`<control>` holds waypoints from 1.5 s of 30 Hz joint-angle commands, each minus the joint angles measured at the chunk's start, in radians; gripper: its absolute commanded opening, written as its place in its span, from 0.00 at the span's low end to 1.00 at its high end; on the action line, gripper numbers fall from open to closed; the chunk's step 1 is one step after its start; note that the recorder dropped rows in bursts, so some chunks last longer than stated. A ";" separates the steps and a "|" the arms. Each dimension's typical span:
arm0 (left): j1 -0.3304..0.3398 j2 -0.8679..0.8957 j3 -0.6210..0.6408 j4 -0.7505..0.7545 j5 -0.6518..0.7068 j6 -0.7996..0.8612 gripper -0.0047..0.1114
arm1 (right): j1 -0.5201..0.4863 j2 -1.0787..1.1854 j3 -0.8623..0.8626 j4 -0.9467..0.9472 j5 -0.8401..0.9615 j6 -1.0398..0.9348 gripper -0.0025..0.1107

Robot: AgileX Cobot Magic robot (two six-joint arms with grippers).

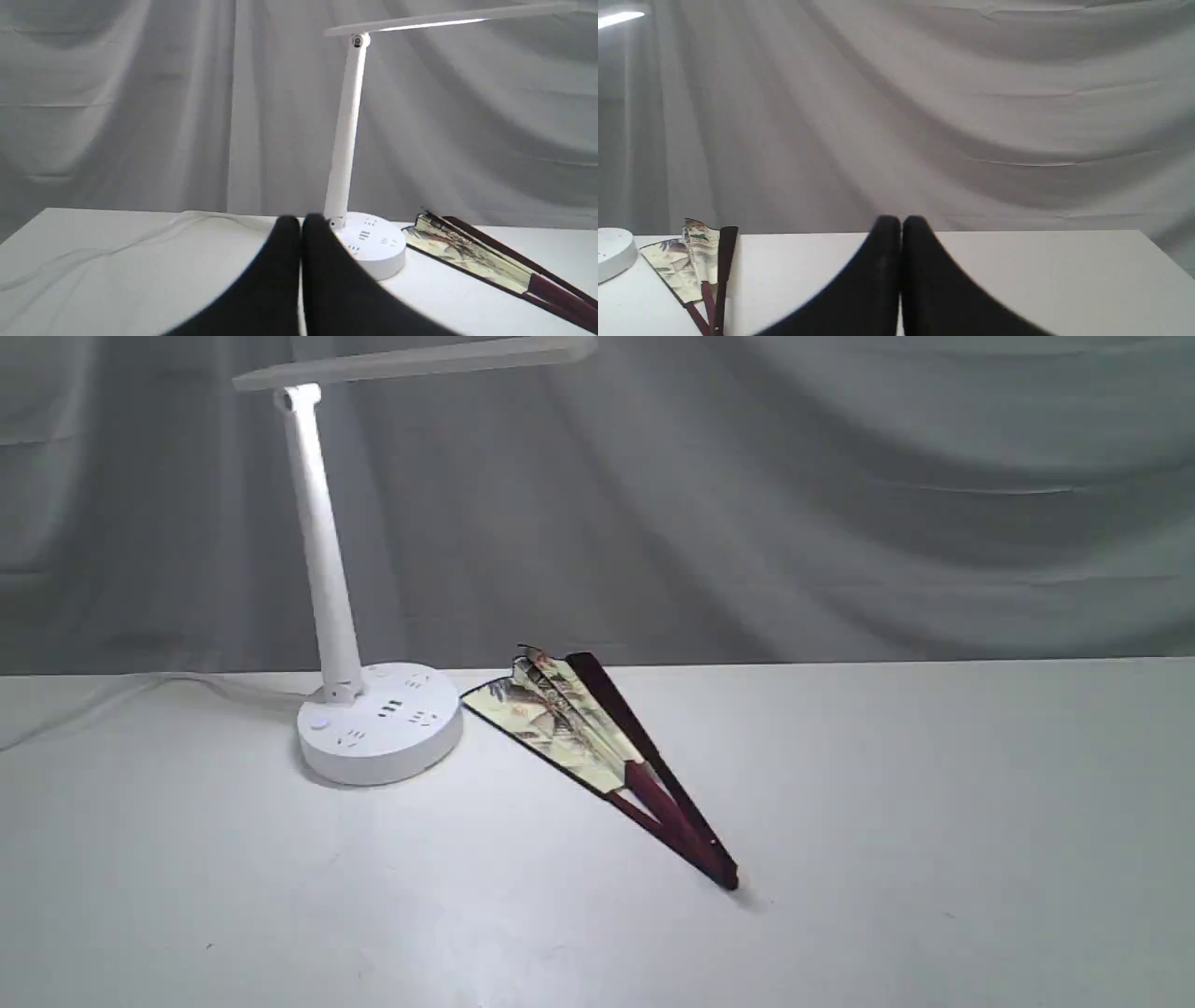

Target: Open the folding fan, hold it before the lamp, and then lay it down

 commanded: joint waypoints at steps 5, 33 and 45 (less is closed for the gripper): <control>-0.004 -0.003 -0.123 -0.014 0.153 -0.110 0.04 | 0.001 -0.005 -0.098 0.002 0.100 0.012 0.02; -0.004 0.254 -0.355 0.048 0.326 -0.115 0.04 | 0.001 0.379 -0.379 -0.041 0.262 0.006 0.02; -0.004 0.427 -0.355 0.048 0.271 -0.115 0.04 | 0.001 0.515 -0.379 -0.019 0.251 0.014 0.02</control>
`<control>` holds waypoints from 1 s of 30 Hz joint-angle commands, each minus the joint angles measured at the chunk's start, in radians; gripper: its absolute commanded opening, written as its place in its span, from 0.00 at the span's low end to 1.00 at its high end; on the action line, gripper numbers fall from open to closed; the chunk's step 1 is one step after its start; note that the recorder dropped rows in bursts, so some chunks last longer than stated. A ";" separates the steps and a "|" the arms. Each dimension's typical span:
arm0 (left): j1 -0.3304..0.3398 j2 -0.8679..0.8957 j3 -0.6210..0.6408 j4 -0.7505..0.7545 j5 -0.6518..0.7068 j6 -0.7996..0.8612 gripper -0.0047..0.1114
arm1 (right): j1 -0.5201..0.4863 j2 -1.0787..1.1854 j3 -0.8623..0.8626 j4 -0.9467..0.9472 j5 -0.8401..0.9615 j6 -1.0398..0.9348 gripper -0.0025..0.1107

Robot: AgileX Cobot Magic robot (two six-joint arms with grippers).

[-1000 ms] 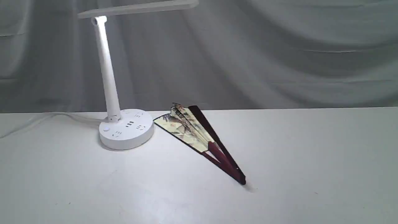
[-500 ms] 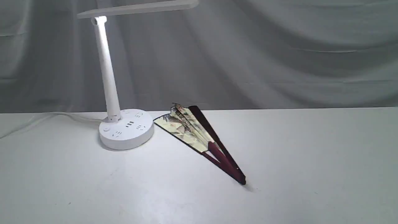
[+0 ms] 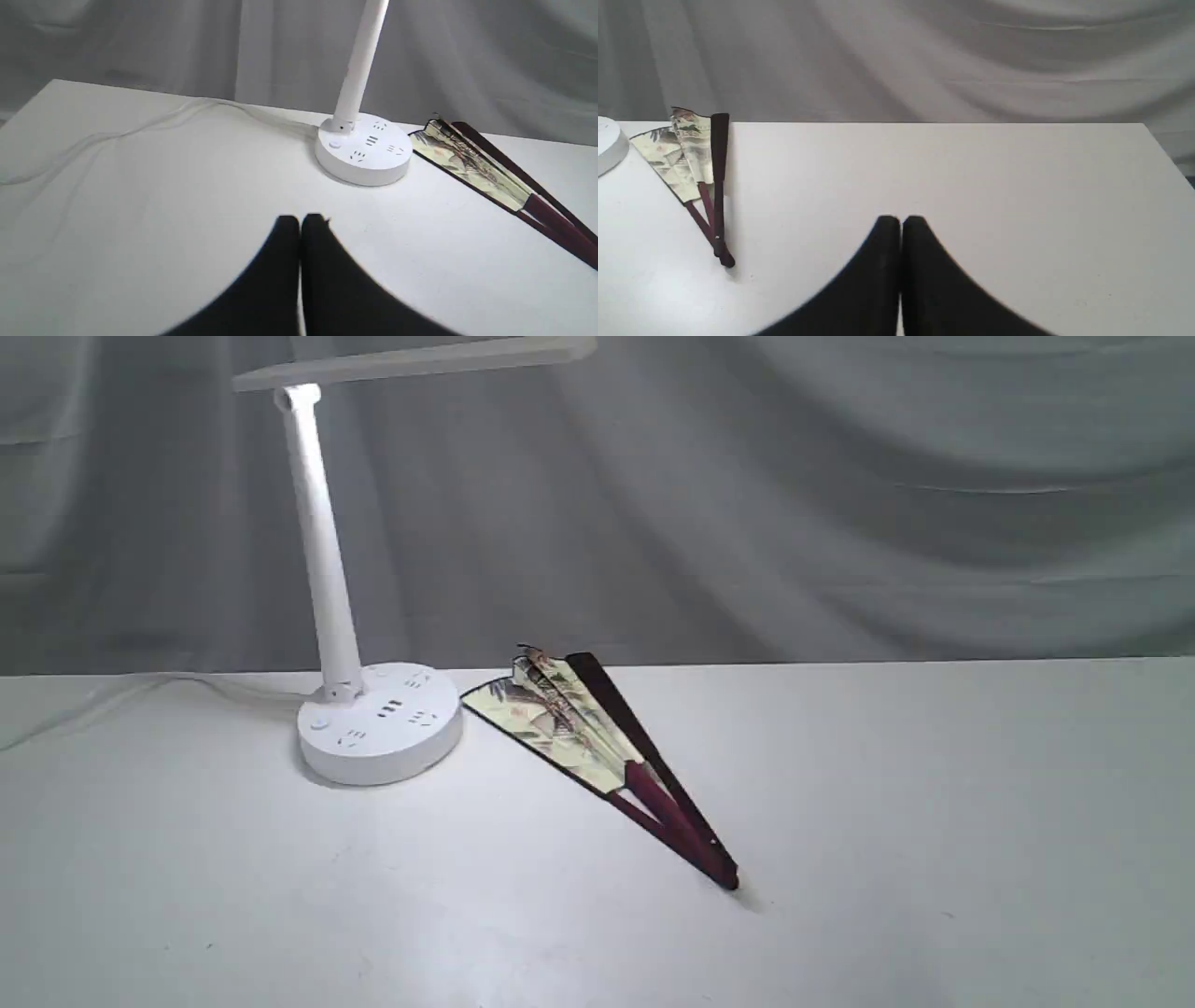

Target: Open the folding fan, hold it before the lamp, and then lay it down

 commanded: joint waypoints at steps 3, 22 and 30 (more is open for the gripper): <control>-0.004 0.083 -0.005 0.003 -0.053 -0.002 0.04 | 0.001 0.064 -0.005 0.039 -0.018 0.003 0.02; -0.004 0.410 -0.005 -0.062 -0.056 0.121 0.04 | 0.001 0.390 -0.012 0.115 -0.004 -0.042 0.02; -0.006 0.555 -0.038 -0.135 0.012 0.183 0.05 | 0.001 0.485 -0.105 0.154 0.046 -0.117 0.02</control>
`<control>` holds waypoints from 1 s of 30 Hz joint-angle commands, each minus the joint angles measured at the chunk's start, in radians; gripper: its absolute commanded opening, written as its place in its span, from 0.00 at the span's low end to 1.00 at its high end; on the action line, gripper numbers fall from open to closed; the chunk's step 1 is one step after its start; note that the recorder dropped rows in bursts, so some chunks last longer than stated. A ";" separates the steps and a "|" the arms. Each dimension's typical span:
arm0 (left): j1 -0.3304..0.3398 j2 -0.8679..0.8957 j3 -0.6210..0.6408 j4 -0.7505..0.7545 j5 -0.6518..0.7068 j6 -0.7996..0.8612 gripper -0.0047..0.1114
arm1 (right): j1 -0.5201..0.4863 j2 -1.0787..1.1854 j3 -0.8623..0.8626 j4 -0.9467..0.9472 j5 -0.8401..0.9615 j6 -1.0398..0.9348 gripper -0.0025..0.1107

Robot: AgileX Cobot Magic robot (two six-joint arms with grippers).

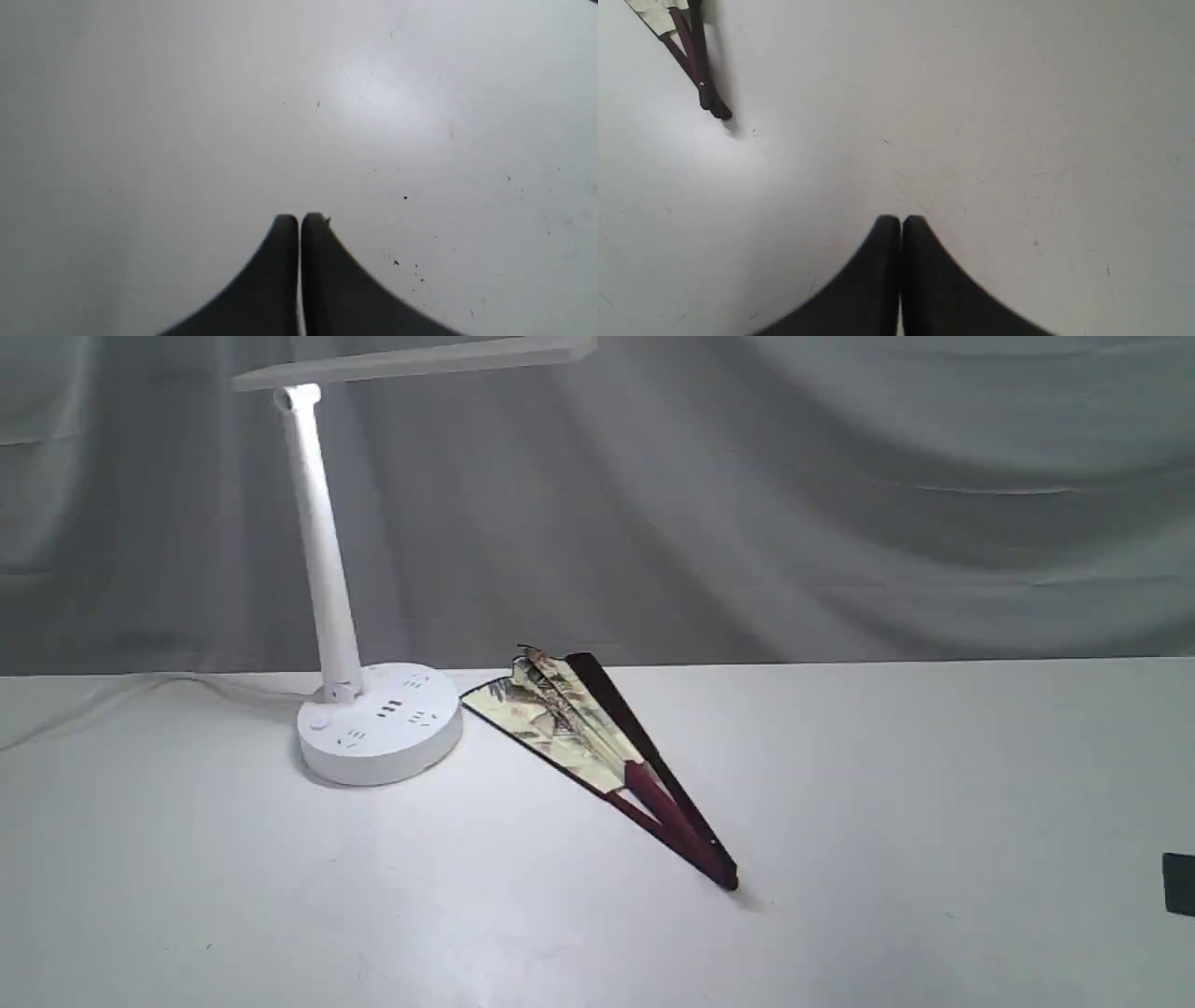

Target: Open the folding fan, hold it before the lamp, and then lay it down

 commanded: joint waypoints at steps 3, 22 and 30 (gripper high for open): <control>-0.008 0.097 -0.069 -0.030 0.062 0.046 0.05 | 0.001 0.060 -0.059 0.016 0.008 -0.045 0.07; -0.052 0.383 -0.238 -0.074 0.060 0.094 0.26 | 0.003 0.410 -0.266 0.319 0.082 -0.236 0.30; -0.169 0.486 -0.248 -0.052 -0.042 0.099 0.26 | 0.005 0.557 -0.387 0.431 0.133 -0.315 0.30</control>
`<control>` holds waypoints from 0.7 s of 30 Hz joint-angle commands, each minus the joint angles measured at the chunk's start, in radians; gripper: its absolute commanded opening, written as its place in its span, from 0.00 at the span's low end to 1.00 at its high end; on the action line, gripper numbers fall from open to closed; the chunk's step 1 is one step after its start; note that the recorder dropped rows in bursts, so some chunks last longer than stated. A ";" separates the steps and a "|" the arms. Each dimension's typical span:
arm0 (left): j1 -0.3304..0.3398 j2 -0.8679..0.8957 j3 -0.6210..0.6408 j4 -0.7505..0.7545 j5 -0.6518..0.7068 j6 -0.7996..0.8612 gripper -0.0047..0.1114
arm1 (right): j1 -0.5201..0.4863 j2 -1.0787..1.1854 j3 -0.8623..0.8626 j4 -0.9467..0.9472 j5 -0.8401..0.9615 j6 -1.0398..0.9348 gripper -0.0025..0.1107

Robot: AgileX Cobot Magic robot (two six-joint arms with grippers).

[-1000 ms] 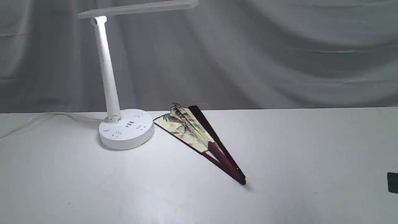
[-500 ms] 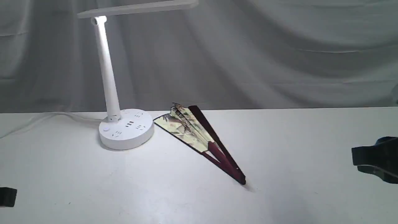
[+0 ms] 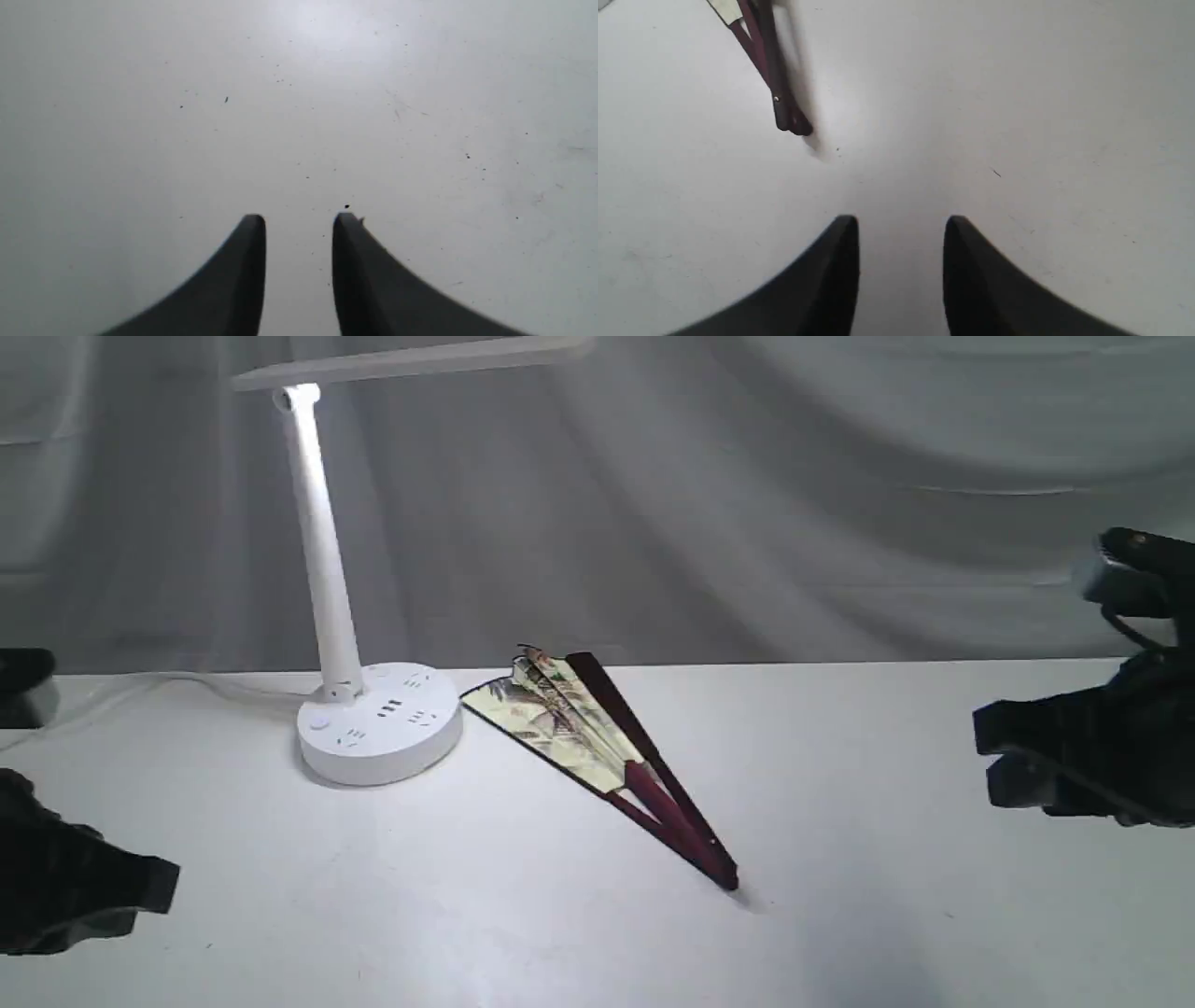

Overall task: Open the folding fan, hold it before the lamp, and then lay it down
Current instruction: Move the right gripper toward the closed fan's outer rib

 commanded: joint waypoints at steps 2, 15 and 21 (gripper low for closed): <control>-0.045 0.048 -0.017 0.003 -0.065 0.009 0.26 | 0.023 0.077 -0.072 0.049 0.019 -0.055 0.30; -0.065 0.180 -0.070 -0.071 -0.050 0.009 0.26 | 0.095 0.402 -0.375 0.156 0.185 -0.056 0.30; -0.065 0.237 -0.070 -0.071 -0.056 0.009 0.26 | 0.095 0.535 -0.516 0.206 0.239 -0.056 0.30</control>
